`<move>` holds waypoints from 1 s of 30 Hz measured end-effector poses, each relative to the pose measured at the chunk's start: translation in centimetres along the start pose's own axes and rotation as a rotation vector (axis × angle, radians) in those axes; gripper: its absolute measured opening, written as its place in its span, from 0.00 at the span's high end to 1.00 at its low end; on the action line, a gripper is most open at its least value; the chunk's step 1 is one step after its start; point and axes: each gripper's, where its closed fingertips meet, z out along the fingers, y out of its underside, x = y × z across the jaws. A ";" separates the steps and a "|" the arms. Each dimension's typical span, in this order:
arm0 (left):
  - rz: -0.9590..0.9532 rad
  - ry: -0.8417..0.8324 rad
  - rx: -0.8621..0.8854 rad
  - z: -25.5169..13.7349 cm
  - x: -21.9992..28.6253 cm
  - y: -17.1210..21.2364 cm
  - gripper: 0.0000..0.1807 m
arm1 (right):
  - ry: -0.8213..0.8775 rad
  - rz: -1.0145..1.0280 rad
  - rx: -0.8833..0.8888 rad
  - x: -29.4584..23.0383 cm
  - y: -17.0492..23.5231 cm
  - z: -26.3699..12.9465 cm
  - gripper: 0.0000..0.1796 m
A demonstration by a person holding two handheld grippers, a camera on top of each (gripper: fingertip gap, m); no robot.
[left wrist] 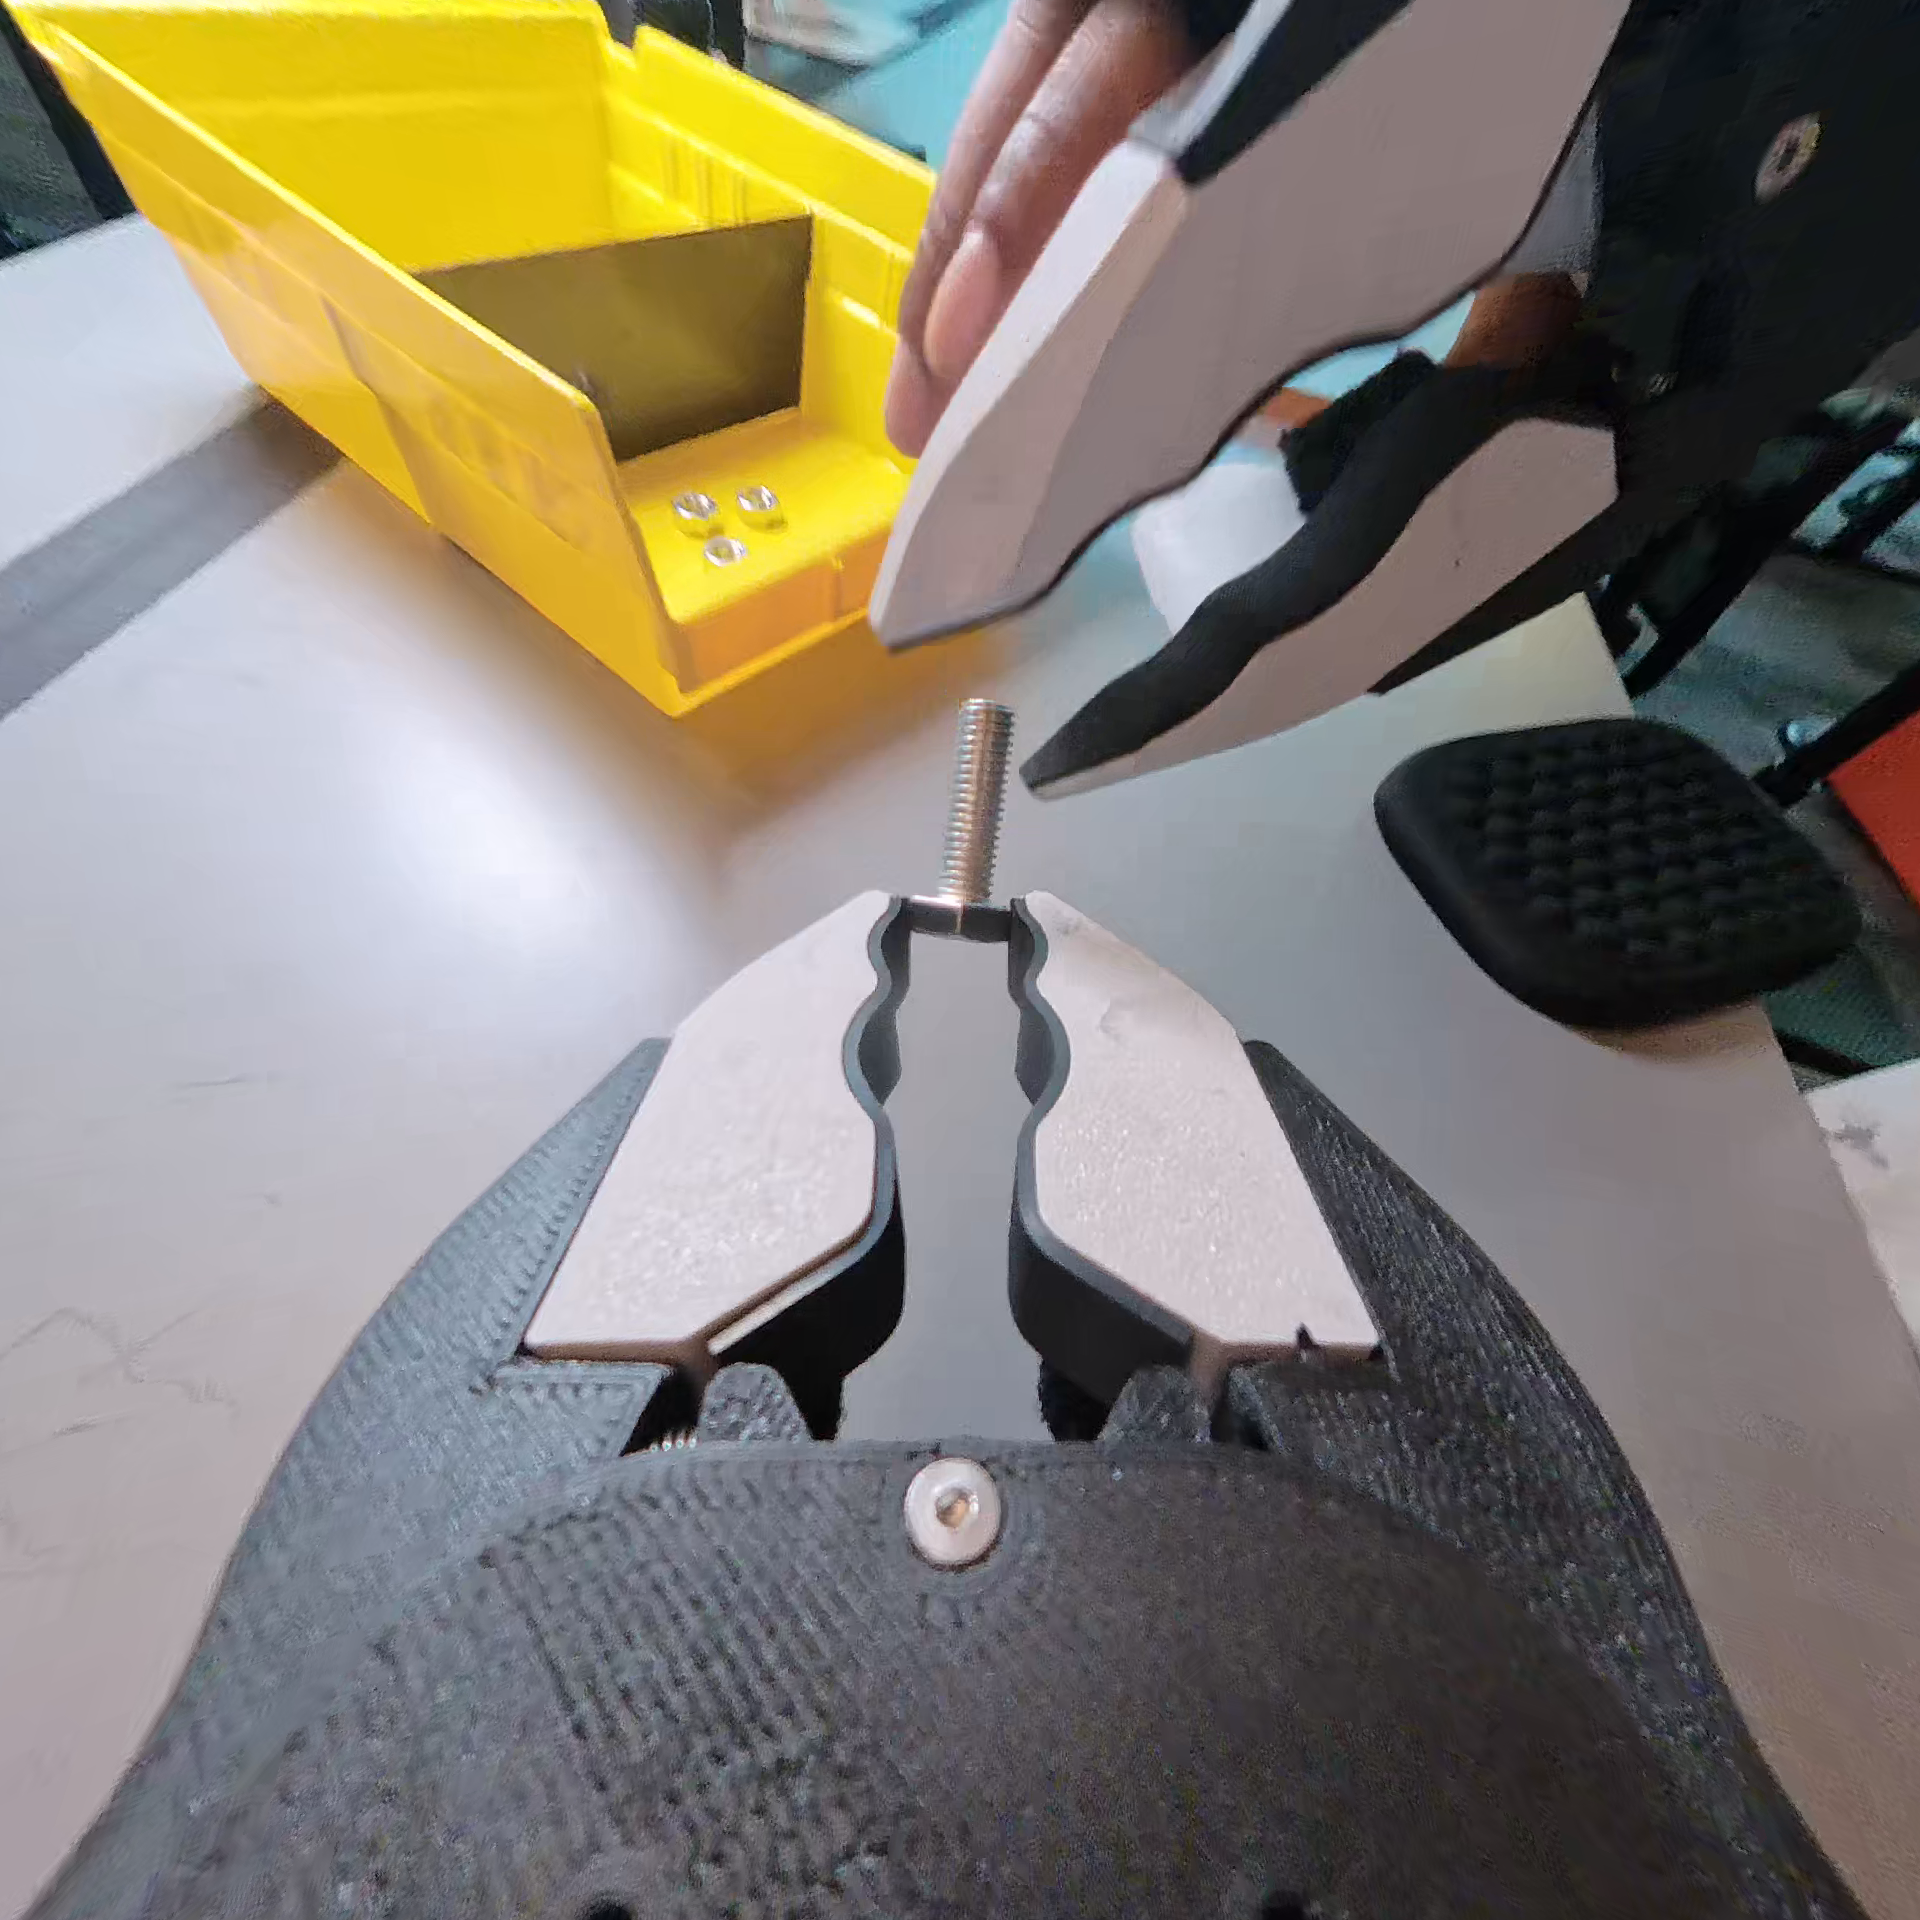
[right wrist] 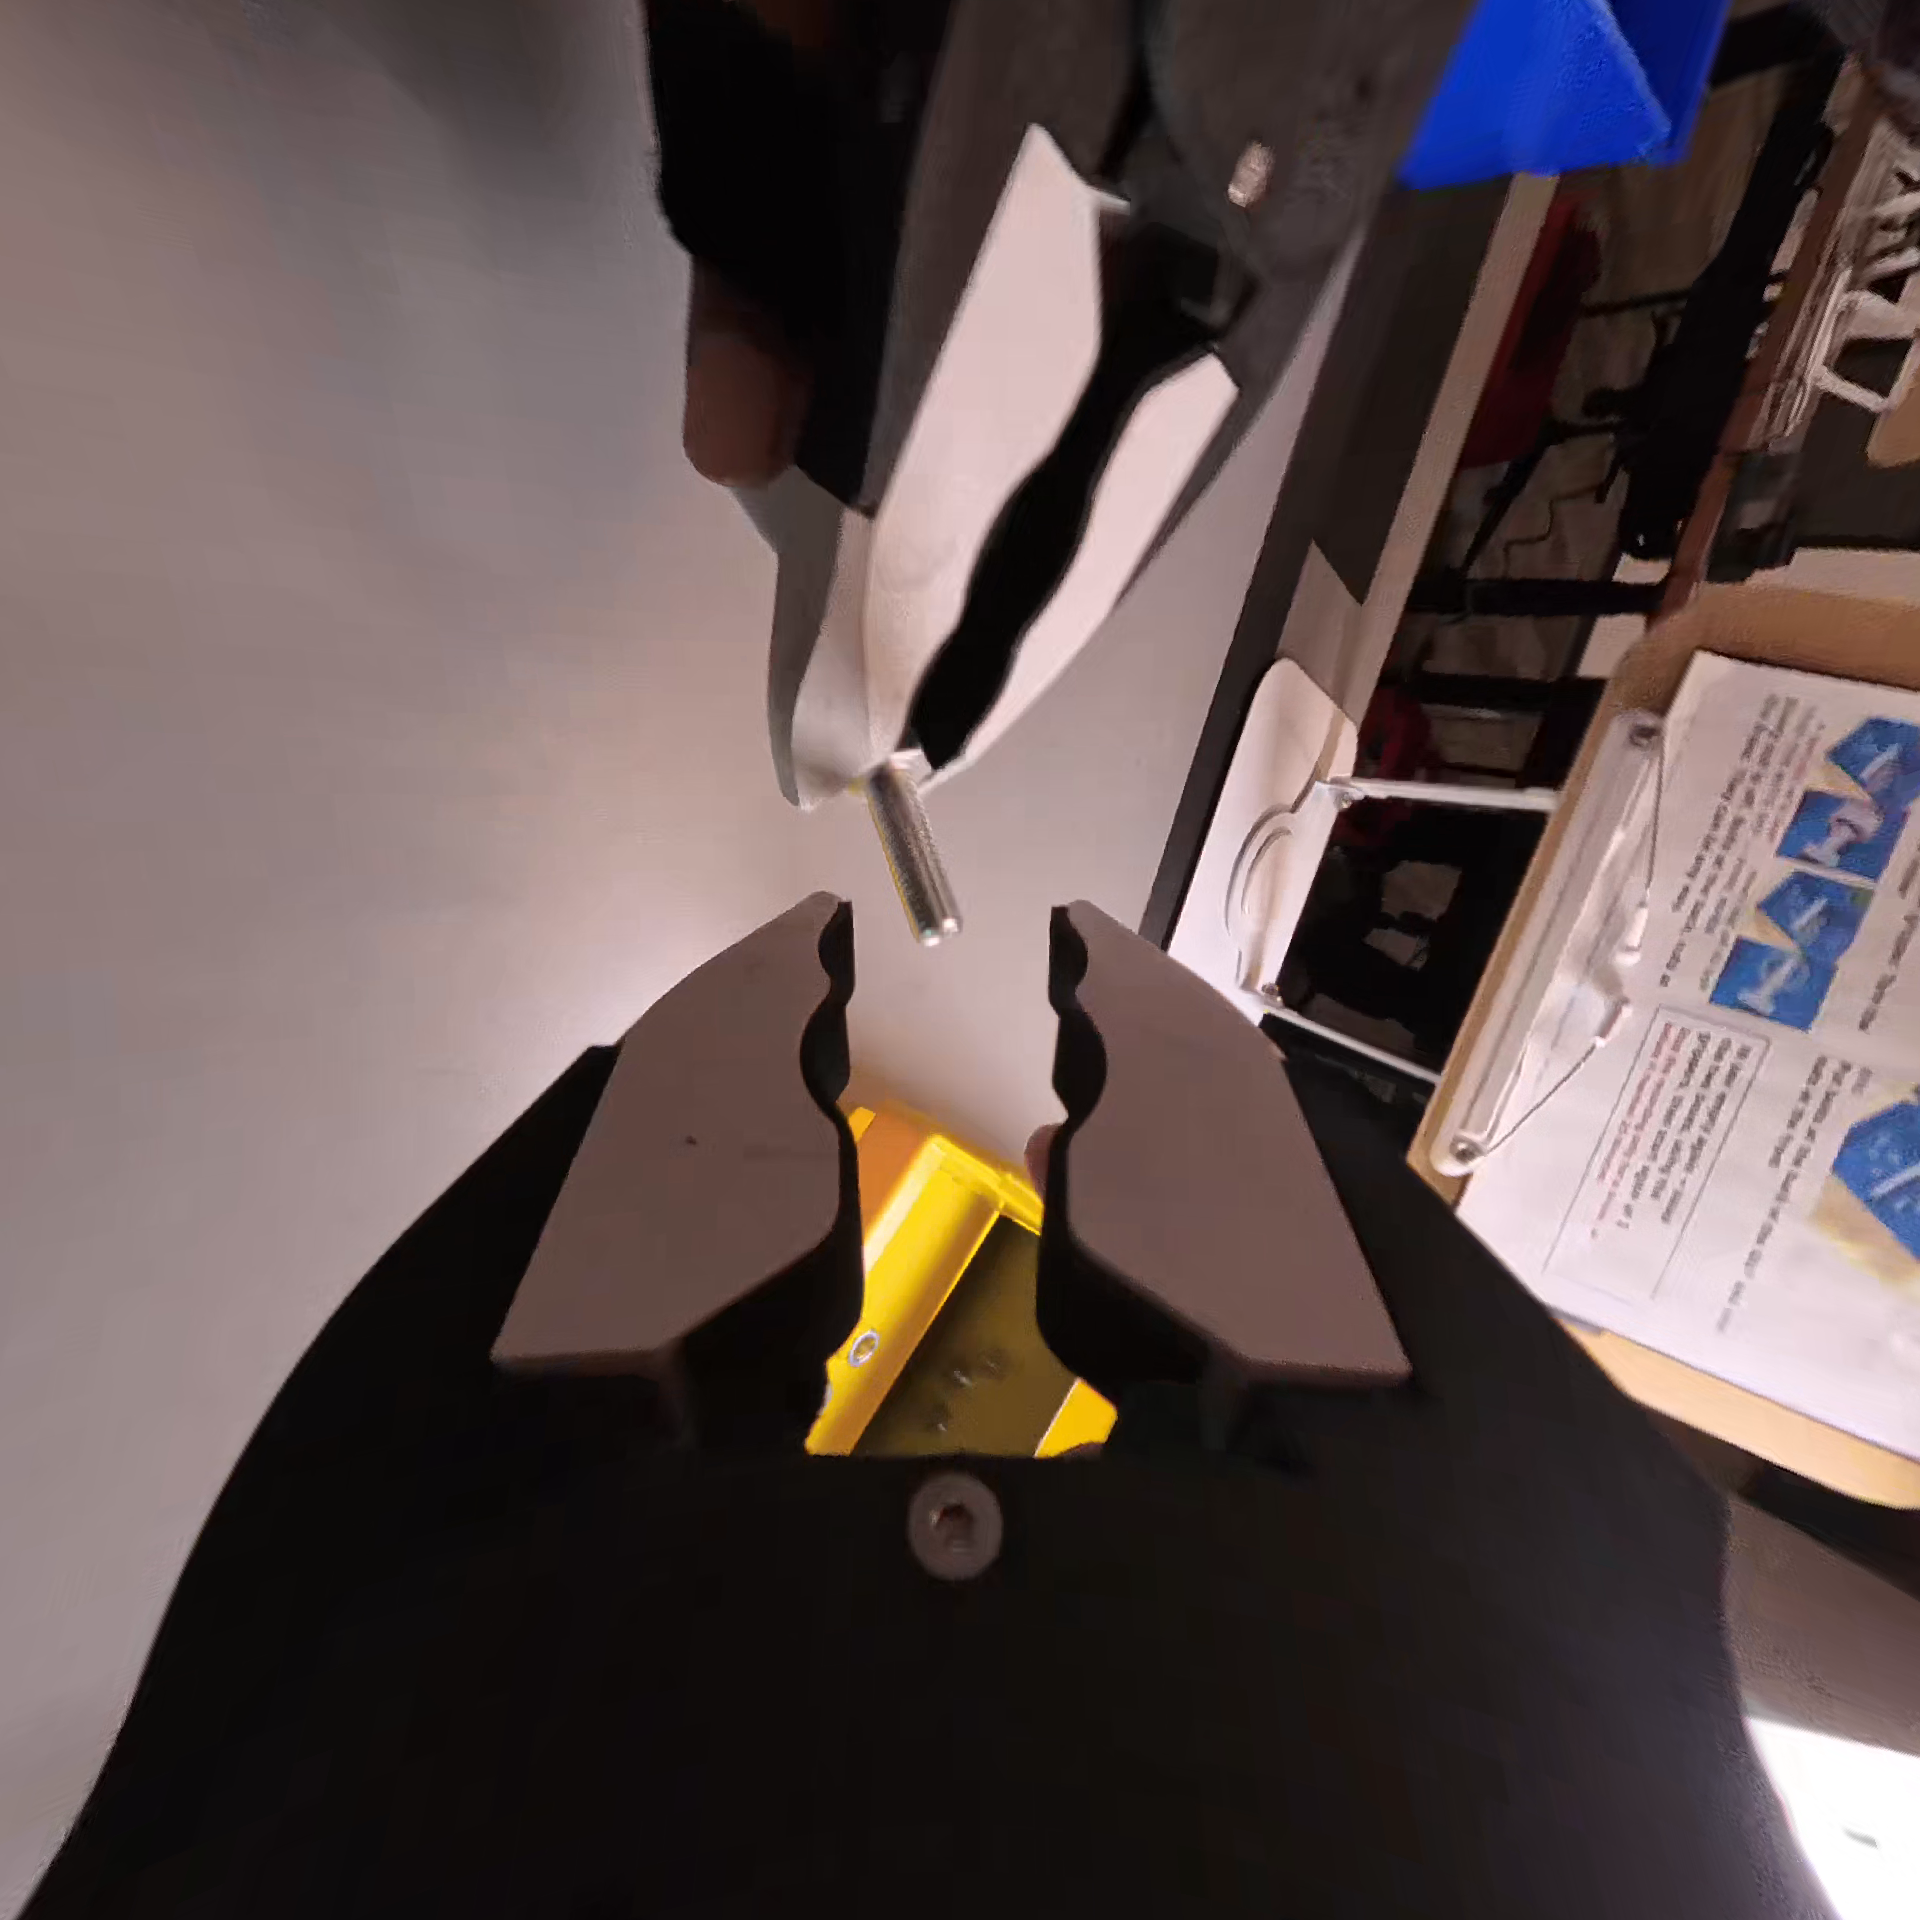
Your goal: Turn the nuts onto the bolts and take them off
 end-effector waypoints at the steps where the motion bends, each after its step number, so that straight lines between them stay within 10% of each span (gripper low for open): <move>1: 0.006 0.005 -0.023 0.2 0.2 0.3 0.90 | -0.005 -0.040 -0.004 -0.7 -0.3 0.5 0.80; 9: -0.023 -0.052 0.109 -0.8 -0.8 -1.7 0.81 | 0.029 0.140 -0.019 0.6 1.9 0.7 0.95; 17: 0.003 -0.338 0.453 -6.5 -5.6 -5.5 0.79 | 0.236 0.922 -0.213 11.0 21.8 -1.0 0.94; 30: 0.033 -0.513 0.538 -9.1 -8.3 -5.4 0.82 | 0.005 1.412 -0.773 2.3 39.2 8.7 0.95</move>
